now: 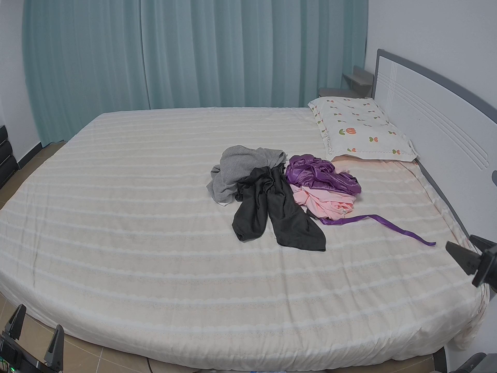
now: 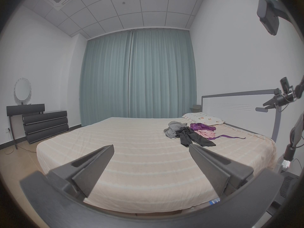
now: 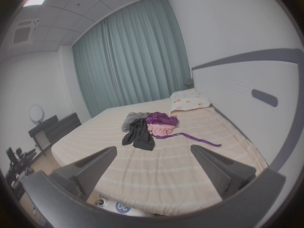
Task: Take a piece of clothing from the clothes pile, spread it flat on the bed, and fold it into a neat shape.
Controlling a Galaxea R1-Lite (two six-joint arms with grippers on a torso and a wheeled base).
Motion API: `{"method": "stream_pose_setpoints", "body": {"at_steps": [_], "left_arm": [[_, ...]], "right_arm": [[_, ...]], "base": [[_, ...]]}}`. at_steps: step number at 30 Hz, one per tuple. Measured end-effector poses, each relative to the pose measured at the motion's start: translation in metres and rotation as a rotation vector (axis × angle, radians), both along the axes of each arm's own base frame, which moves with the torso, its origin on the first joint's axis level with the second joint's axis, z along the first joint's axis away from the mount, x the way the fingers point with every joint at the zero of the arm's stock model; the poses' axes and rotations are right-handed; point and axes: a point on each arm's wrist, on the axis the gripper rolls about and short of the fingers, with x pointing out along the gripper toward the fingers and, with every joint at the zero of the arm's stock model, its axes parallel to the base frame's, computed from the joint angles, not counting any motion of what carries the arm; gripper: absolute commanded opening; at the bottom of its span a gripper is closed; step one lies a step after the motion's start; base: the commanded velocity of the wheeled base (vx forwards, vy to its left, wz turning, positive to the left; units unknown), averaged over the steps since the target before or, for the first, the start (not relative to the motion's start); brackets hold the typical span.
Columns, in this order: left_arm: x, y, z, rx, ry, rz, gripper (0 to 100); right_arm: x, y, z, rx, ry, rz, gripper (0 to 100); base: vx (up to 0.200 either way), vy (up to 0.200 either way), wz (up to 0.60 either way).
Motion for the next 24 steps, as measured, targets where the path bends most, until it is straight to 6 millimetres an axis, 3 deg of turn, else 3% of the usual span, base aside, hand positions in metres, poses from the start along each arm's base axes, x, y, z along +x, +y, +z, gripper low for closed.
{"method": "stream_pose_setpoints", "body": {"at_steps": [7, 12, 18, 24], "left_arm": [[0.000, 0.000, 0.000, 0.000, 0.000, 0.000, 100], [0.000, 0.000, 0.000, 0.000, 0.000, 0.000, 100], [0.000, 0.000, 0.000, 0.000, 0.000, 0.000, 100], [0.000, 0.000, 0.000, 0.000, 0.000, 0.000, 100]], "right_arm": [[0.074, 0.013, 0.005, 0.059, 0.121, 0.019, 100], [0.132, 0.027, -0.006, 0.104, 0.208, 0.022, 100], [0.203, 0.046, -0.035, 0.155, 0.298, 0.021, 100], [0.270, 0.068, -0.082, 0.200, 0.367, 0.015, 100]], "base": [[0.000, 0.000, 0.00], [0.000, 0.000, 0.00], [0.000, 0.000, 0.00], [0.000, 0.000, 0.00]]}}
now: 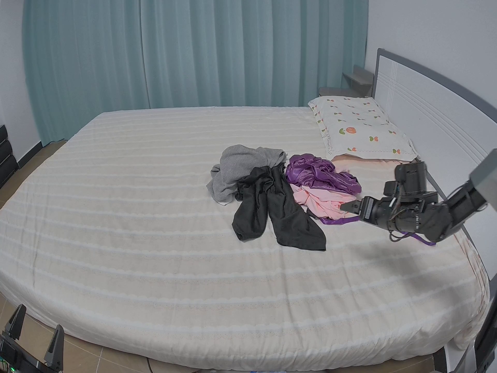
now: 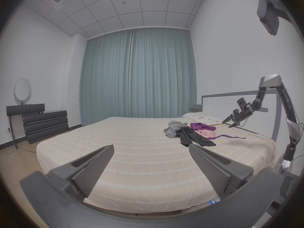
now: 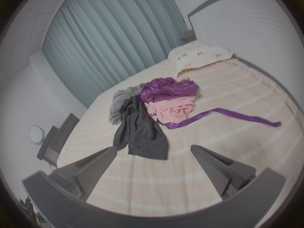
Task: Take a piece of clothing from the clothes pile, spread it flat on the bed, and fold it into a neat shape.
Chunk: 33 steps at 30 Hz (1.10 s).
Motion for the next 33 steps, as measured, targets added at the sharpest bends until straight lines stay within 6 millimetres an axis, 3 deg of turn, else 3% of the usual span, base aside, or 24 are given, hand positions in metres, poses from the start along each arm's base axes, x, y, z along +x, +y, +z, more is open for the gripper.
{"method": "stream_pose_setpoints", "body": {"at_steps": [6, 10, 14, 21, 28, 33], "left_arm": [[0.000, 0.000, 0.000, 0.000, 0.000, 0.000, 100], [0.000, 0.000, 0.000, 0.000, 0.000, 0.000, 100], [0.000, 0.000, 0.000, 0.000, 0.001, 0.000, 100], [0.000, 0.000, 0.000, 0.000, 0.000, 0.000, 100], [0.000, 0.000, 0.000, 0.000, 0.000, 0.000, 100], [0.000, 0.000, 0.000, 0.000, 0.000, 0.000, 100]], "right_arm": [[0.057, 0.022, -0.053, 0.031, 0.049, 0.000, 100], [0.077, 0.034, -0.087, 0.045, 0.094, 0.002, 100], [0.083, 0.040, -0.108, 0.054, 0.132, 0.009, 100], [0.088, 0.045, -0.124, 0.059, 0.190, 0.039, 100], [0.098, 0.049, -0.125, 0.066, 0.216, 0.056, 100], [0.105, 0.064, -0.129, 0.059, 0.213, 0.076, 100]], "base": [[0.000, 0.000, 0.00], [0.000, 0.000, 0.00], [0.000, 0.000, 0.00], [0.000, 0.000, 0.00], [0.000, 0.000, 0.00], [0.000, 0.000, 0.00]]}}
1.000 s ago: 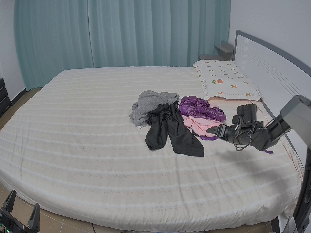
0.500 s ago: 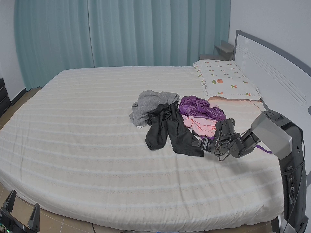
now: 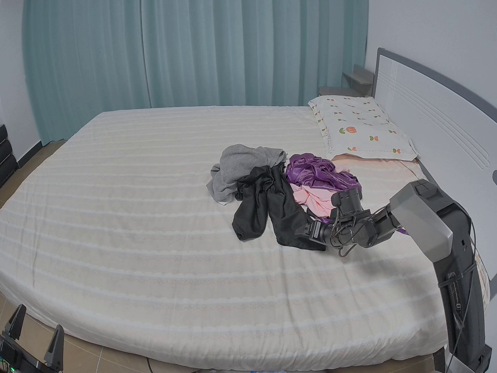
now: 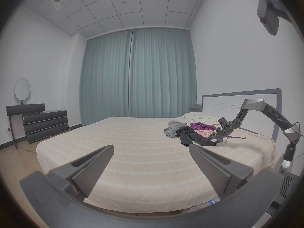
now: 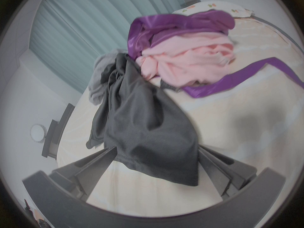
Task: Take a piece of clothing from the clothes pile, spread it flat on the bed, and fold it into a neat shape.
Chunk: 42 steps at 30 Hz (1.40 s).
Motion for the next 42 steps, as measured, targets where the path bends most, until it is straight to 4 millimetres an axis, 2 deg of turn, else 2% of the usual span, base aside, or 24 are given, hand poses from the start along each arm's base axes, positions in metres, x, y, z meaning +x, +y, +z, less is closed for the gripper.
{"method": "stream_pose_setpoints", "body": {"at_steps": [4, 5, 12, 16, 20, 25, 31, 42], "left_arm": [[0.000, 0.000, 0.000, 0.000, 0.000, 0.000, 100], [0.000, 0.000, 0.000, 0.000, 0.000, 0.000, 100], [0.000, 0.000, 0.000, 0.000, 0.000, 0.000, 100], [0.000, 0.000, 0.000, 0.000, 0.000, 0.000, 100], [0.000, 0.000, 0.000, 0.000, 0.000, 0.000, 100], [0.000, 0.000, 0.000, 0.000, 0.000, 0.000, 100], [0.000, 0.000, 0.000, 0.000, 0.000, 0.000, 100], [0.000, 0.000, 0.000, 0.004, 0.000, -0.003, 100]], "right_arm": [[0.000, 0.018, -0.006, -0.006, 0.003, 0.030, 100], [0.000, 0.020, -0.007, -0.006, 0.002, 0.034, 0], [0.001, 0.022, -0.011, 0.000, 0.002, 0.035, 0], [0.000, 0.020, -0.006, 0.032, 0.014, 0.003, 0], [-0.006, 0.018, 0.005, 0.093, 0.032, -0.039, 0], [-0.023, 0.016, 0.022, 0.163, 0.031, -0.035, 0], [-0.057, 0.009, 0.058, 0.271, 0.012, -0.017, 0], [-0.138, -0.003, 0.155, 0.406, -0.196, 0.068, 0]], "base": [[0.000, 0.000, 0.00], [0.000, 0.000, 0.00], [0.000, 0.000, 0.00], [0.000, 0.000, 0.00], [0.000, 0.000, 0.00], [0.000, 0.000, 0.00], [0.000, 0.000, 0.00], [0.000, 0.000, 0.00]]}}
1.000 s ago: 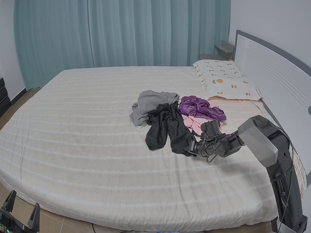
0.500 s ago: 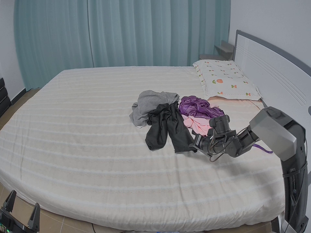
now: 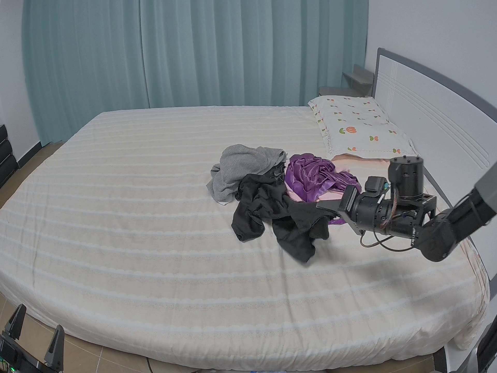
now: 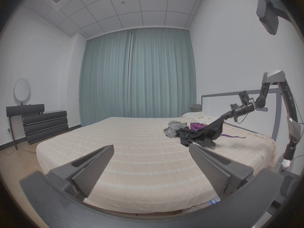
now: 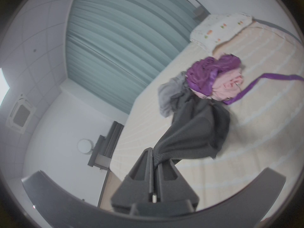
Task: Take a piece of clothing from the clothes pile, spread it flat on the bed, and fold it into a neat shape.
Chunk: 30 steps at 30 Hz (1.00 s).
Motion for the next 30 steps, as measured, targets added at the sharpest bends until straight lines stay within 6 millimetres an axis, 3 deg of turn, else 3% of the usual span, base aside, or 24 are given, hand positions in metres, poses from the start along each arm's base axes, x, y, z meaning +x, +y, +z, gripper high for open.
{"method": "stream_pose_setpoints", "body": {"at_steps": [8, 15, 23, 30], "left_arm": [[0.000, 0.000, 0.003, -0.008, -0.016, -0.005, 100], [0.004, -0.001, 0.052, -0.054, -0.051, -0.058, 100], [0.051, -0.005, 0.080, -0.053, 0.152, -0.186, 100], [0.110, -0.017, 0.081, -0.057, 0.333, -0.297, 100]], "right_arm": [[-0.057, 0.003, 0.071, 0.088, -0.198, 0.077, 0], [-0.086, 0.000, 0.106, 0.138, -0.308, 0.115, 0], [-0.107, -0.003, 0.130, 0.174, -0.398, 0.145, 0], [-0.118, -0.004, 0.144, 0.198, -0.449, 0.162, 0]], "base": [[0.000, 0.000, 0.00], [0.000, 0.000, 0.00], [0.000, 0.000, 0.00], [0.000, 0.000, 0.00]]}}
